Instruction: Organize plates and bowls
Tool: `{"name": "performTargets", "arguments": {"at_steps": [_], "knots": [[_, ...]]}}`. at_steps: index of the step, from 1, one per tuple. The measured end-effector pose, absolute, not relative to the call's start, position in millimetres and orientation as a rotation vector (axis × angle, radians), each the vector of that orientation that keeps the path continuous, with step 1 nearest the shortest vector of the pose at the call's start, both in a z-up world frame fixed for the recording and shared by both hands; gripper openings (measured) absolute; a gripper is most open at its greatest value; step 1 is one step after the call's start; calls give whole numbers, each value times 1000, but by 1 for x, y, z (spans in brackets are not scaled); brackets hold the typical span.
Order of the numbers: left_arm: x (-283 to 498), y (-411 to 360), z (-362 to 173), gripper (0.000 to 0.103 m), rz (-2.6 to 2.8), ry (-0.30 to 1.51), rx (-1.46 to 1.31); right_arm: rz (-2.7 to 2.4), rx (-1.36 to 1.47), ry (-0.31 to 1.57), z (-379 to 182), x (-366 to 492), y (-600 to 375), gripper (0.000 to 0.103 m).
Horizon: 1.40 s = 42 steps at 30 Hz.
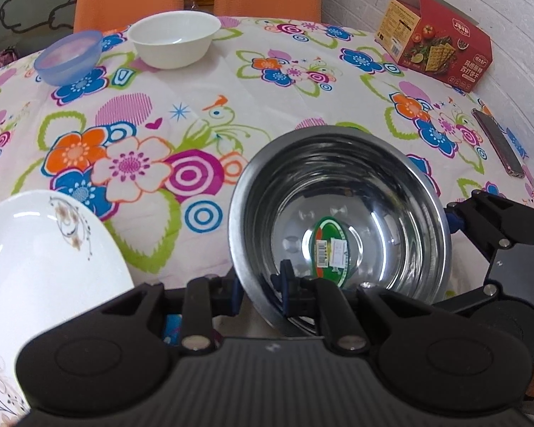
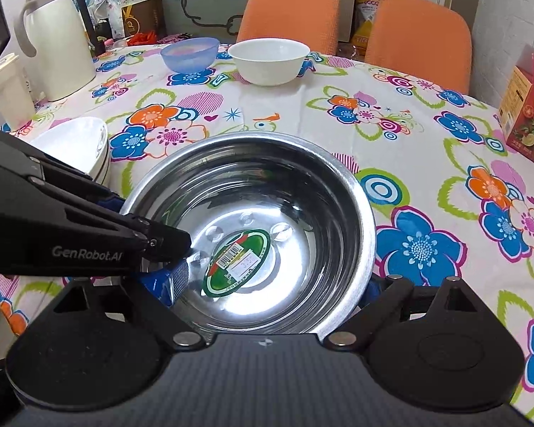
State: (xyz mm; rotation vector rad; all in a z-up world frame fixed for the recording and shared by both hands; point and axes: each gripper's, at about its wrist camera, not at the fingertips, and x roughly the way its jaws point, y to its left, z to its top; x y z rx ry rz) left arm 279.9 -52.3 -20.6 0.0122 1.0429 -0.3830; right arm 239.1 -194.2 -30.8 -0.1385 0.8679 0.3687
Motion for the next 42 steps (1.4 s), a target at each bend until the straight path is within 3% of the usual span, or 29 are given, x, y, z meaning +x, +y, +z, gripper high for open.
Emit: {"name": "performTargets", "arguments": {"at_steps": [5, 6, 7, 9, 10, 16, 26, 42], "knots": [[281, -58, -23, 11, -389, 1027, 33, 371, -102, 895, -35, 242, -201, 81], [281, -58, -22, 18, -396, 1026, 30, 375, -96, 902, -35, 242, -201, 81], [282, -57, -21, 42, -400, 1027, 26, 385, -96, 909, -34, 242, -202, 79], [282, -53, -16, 66, -420, 1003, 10, 401, -98, 920, -30, 240, -206, 80], [282, -49, -12, 68, -410, 994, 2, 389, -105, 915, -26, 238, -210, 80], [299, -16, 28, 74, -368, 876, -65, 307, -91, 801, 20, 243, -246, 80], [401, 26, 48, 78, -243, 888, -211, 338, -79, 783, 44, 356, -224, 80], [531, 42, -7, 78, -25, 1025, -495, 395, -220, 827, 2, 507, -156, 80]]}}
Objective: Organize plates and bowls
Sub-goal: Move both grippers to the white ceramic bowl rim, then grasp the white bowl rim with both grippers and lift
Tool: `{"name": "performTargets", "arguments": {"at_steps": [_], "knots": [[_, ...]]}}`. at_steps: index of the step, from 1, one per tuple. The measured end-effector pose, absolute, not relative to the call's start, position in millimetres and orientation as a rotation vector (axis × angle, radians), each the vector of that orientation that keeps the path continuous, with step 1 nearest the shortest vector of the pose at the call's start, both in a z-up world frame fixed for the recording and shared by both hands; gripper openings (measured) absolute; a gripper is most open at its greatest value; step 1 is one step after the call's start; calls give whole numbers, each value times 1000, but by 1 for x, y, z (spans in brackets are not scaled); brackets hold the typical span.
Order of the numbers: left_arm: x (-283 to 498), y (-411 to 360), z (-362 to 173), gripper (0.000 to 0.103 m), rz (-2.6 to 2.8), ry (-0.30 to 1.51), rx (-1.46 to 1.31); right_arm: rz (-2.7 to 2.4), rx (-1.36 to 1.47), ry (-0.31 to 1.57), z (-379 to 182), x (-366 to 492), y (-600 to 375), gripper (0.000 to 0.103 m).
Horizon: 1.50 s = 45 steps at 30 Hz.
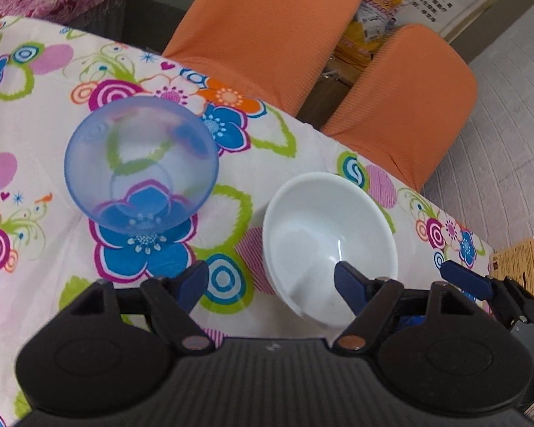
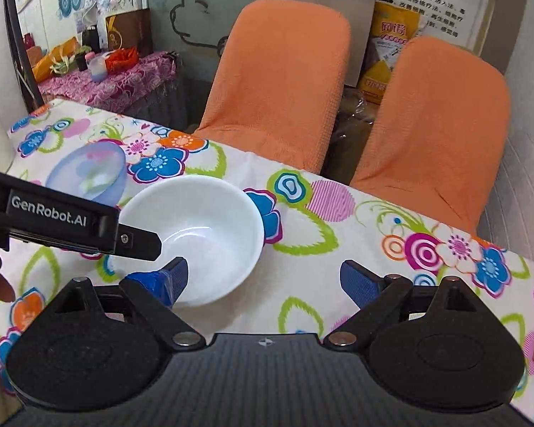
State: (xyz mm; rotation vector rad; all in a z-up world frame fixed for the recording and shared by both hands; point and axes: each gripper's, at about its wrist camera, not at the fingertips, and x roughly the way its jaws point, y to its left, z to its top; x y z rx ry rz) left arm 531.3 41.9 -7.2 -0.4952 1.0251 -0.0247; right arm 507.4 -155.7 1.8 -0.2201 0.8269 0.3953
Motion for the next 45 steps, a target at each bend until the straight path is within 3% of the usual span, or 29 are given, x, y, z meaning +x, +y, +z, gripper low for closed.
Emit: {"name": "performTargets", "arguments": {"at_steps": [4, 7, 8, 11, 13, 15, 16, 30, 45], "knots": [[543, 35, -13, 78, 10, 1041, -491, 417, -255, 830, -11, 523, -142, 79], [550, 31, -18, 63, 6, 1058, -467, 425, -322, 819, -22, 528, -131, 77], [550, 31, -19, 63, 6, 1053, -460, 427, -335, 813, -25, 529, -129, 77], [552, 30, -20, 48, -5, 1047, -419, 455, -302, 816, -28, 530, -130, 73], [552, 27, -20, 24, -21, 1051, -381, 488, -255, 849, -31, 531, -131, 69], [552, 25, -21, 7, -46, 1056, -367, 522, -203, 866, -30, 528, -130, 61], [551, 24, -21, 3, -48, 1057, -357, 529, -198, 866, -28, 525, -128, 59], [509, 17, 7, 0, -110, 1029, -324, 537, -208, 816, 1, 476, -130, 58], [332, -60, 38, 0, -299, 1015, -197, 434, -163, 770, 29, 294, -199, 60]]}}
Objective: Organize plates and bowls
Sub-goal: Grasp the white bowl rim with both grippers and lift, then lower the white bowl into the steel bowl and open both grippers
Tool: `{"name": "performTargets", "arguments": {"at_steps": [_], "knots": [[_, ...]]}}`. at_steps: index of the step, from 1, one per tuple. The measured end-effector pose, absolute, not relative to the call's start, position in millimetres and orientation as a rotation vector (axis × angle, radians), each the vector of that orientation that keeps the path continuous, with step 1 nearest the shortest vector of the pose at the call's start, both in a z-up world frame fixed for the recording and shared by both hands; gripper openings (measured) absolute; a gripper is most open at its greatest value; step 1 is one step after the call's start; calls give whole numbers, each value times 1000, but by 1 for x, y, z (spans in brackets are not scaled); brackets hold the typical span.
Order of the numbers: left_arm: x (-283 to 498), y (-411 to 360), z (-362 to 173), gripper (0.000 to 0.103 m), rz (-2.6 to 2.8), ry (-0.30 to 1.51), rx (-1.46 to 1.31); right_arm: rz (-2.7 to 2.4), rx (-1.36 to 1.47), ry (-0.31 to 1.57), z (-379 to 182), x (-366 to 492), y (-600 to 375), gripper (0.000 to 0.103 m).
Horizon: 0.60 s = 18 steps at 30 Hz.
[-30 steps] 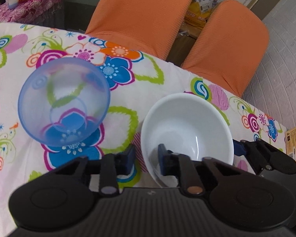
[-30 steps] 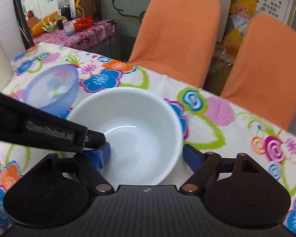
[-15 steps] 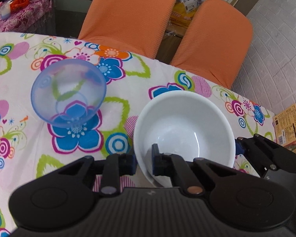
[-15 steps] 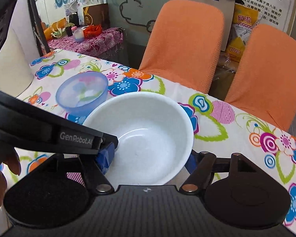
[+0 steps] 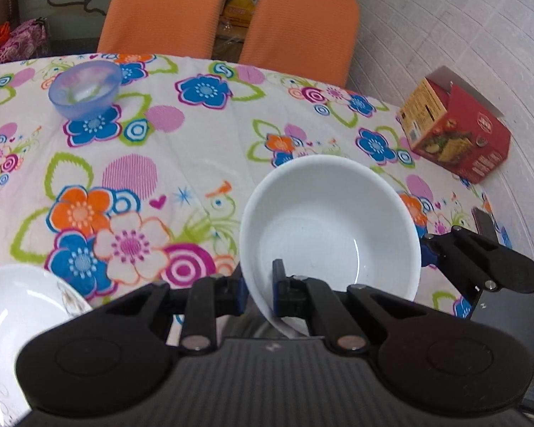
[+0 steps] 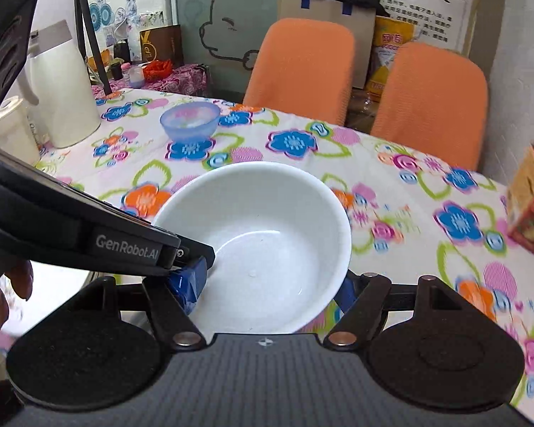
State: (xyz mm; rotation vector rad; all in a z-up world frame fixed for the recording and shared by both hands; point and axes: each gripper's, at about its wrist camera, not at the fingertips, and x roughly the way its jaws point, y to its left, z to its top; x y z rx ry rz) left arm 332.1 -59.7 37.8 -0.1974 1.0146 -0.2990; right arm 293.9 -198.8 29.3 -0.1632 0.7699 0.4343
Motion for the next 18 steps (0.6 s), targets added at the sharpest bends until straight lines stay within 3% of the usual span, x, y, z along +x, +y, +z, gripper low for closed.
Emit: {"name": "performTargets", "arguments": {"at_steps": [18], "knots": [[282, -67, 1, 3, -315, 1060, -135, 456, -83, 822, -9, 238, -214, 59]]}}
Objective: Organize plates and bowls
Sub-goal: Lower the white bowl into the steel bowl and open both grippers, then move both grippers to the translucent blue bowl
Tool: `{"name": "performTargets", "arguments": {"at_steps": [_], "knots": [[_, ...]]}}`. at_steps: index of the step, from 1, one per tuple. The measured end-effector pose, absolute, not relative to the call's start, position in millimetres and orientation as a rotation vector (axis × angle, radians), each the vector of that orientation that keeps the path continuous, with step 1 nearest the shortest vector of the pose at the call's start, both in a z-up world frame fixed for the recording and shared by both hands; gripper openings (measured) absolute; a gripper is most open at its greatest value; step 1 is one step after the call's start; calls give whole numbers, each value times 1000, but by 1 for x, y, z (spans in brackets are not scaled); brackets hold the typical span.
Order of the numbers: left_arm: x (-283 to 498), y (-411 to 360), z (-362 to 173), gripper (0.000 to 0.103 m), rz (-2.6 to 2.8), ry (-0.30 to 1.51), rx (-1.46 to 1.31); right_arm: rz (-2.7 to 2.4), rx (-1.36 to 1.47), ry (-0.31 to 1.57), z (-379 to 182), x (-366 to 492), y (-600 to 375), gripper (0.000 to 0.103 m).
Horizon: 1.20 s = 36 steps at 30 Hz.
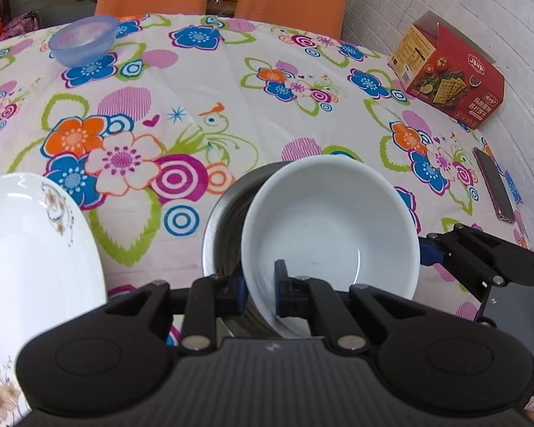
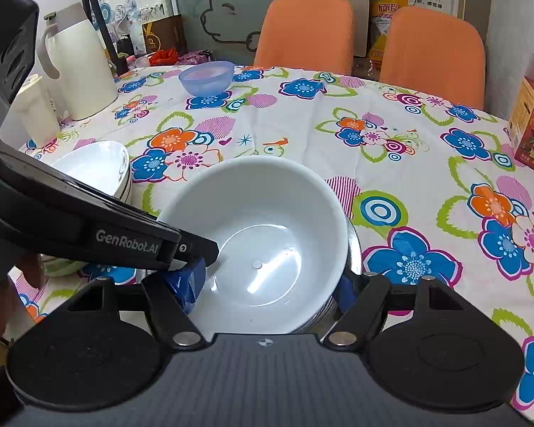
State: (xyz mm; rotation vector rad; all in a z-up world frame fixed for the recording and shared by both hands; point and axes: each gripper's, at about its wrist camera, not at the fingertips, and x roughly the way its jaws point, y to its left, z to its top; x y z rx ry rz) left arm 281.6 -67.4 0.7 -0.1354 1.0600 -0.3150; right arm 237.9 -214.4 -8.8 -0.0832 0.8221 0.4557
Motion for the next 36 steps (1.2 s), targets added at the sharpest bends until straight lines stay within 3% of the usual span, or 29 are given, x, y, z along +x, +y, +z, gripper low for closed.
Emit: {"name": "performTargets", "arguments": {"at_steps": [2, 3, 5, 7, 8, 36], "knots": [[282, -65, 4, 14, -315, 1053, -132, 451, -75, 812, -6, 237, -217, 60], [282, -62, 5, 28, -325, 1053, -144, 452, -70, 806, -4, 235, -220, 60], [282, -57, 9, 35, -349, 1053, -165, 453, -54, 795, 1, 233, -225, 60], [280, -54, 14, 57, -374, 1042, -182, 409, -57, 770, 6, 231, -231, 61], [279, -52, 17, 61, -379, 1035, -191, 384, -63, 753, 8, 230, -234, 61], [298, 2, 47, 64, -298, 914, -178, 400, 189, 799, 24, 284, -240, 63]]}}
